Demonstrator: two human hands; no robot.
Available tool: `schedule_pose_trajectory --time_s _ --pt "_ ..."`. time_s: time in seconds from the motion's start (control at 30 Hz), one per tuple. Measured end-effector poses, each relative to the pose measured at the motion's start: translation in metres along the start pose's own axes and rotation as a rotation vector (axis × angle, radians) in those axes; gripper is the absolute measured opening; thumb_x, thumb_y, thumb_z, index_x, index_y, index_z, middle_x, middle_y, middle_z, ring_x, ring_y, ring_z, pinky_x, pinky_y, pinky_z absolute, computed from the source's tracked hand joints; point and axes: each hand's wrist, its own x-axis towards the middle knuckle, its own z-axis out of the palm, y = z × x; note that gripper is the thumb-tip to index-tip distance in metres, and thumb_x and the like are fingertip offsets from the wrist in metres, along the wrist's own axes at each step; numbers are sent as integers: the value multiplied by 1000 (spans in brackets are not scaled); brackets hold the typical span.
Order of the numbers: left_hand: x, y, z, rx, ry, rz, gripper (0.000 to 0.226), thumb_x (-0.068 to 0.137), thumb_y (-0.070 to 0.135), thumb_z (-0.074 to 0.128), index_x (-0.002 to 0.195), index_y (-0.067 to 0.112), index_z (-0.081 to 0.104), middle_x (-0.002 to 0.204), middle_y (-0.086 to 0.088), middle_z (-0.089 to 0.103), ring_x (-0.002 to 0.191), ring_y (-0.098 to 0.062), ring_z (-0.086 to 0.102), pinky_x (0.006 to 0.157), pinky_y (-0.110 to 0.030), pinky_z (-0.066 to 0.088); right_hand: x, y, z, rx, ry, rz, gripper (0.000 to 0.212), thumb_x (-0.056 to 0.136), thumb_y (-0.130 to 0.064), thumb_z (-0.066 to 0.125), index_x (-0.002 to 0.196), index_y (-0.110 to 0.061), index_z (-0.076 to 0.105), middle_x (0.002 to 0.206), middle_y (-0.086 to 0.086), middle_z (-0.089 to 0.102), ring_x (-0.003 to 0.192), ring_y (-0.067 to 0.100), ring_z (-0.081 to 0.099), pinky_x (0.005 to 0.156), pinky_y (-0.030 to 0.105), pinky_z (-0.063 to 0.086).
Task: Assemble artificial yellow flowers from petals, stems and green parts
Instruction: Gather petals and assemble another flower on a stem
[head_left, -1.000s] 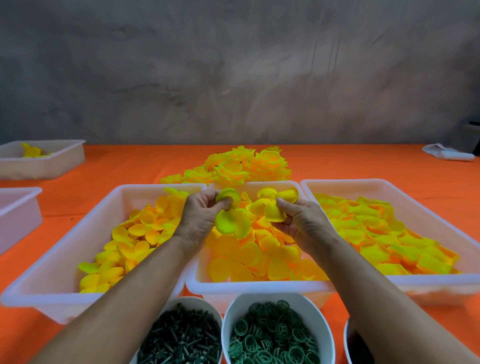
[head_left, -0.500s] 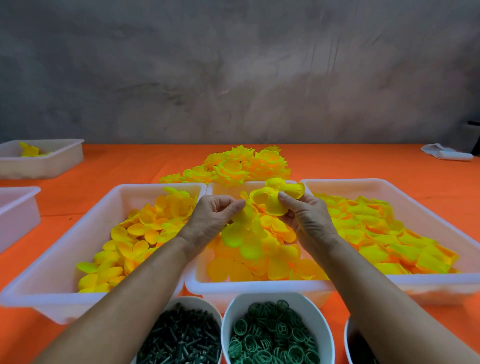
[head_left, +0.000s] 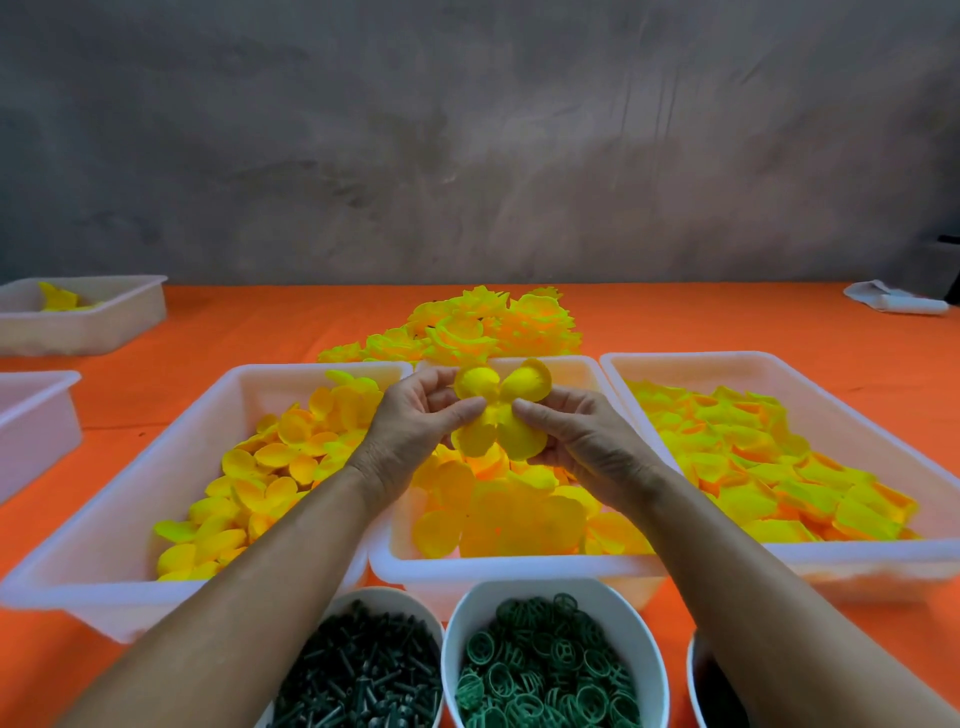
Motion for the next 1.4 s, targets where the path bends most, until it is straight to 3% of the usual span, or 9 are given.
schedule_pose_trajectory --time_s 0.07,0.23,0.4,0.7,0.93,1.07,1.2,1.3,1.4 --pt "0 -2 -2 -56 9 18 28 80 -5 65 106 2 59 85 -13 70 82 -32 59 72 -46 42 1 0 -2 28 12 27 37 67 -33 72 99 -14 70 96 8 73 82 20 67 70 32 53" --pt "2 -3 -5 -44 61 56 20 78 -3 67 89 13 60 68 6 69 66 -19 59 62 -35 45 -1 -4 -2 119 -41 195 27 62 -20 72 88 -11 69 80 7 72 66 15 64 52 21 50" --pt "2 -5 -4 -17 -2 66 18 78 -3 68 87 9 59 60 6 67 49 -8 59 42 -19 43 2 -1 -2 75 51 177 6 79 -13 67 85 -12 65 79 7 70 66 15 64 55 22 51" --pt "1 -7 -3 39 -98 44 20 74 -5 71 84 9 61 64 5 69 52 -6 60 42 -19 44 1 1 1 -68 149 71 32 49 -35 81 63 -18 58 69 4 66 68 18 60 60 28 45" --pt "0 -3 -3 260 157 189 43 64 12 84 97 20 58 91 6 61 81 -4 56 62 -13 47 0 0 3 -91 197 -29 24 59 -32 80 65 -19 61 70 -1 70 65 10 64 59 24 47" --pt "-6 1 0 354 42 284 22 61 29 81 76 26 65 79 7 62 69 -4 54 60 -20 46 -2 -1 6 -126 125 -9 30 61 -36 77 75 -13 65 72 1 69 65 7 64 56 20 48" --pt "-6 1 1 417 -4 283 22 65 18 83 80 25 69 79 8 63 66 0 54 62 -29 49 -3 -2 8 -80 40 7 21 67 -30 73 79 -14 70 75 2 72 69 11 68 58 21 51" --pt "-8 3 2 461 -5 296 28 64 18 84 89 17 71 92 1 63 76 -9 57 64 -34 51 -2 -2 6 -16 66 -15 18 76 -17 72 93 -14 69 84 5 74 75 15 70 59 22 52" --pt "-4 2 1 425 139 230 47 71 28 78 114 17 62 114 -1 57 97 -13 55 77 -31 51 -2 -2 5 14 57 -21 27 71 -19 72 97 -17 71 92 4 74 79 16 70 59 23 52"
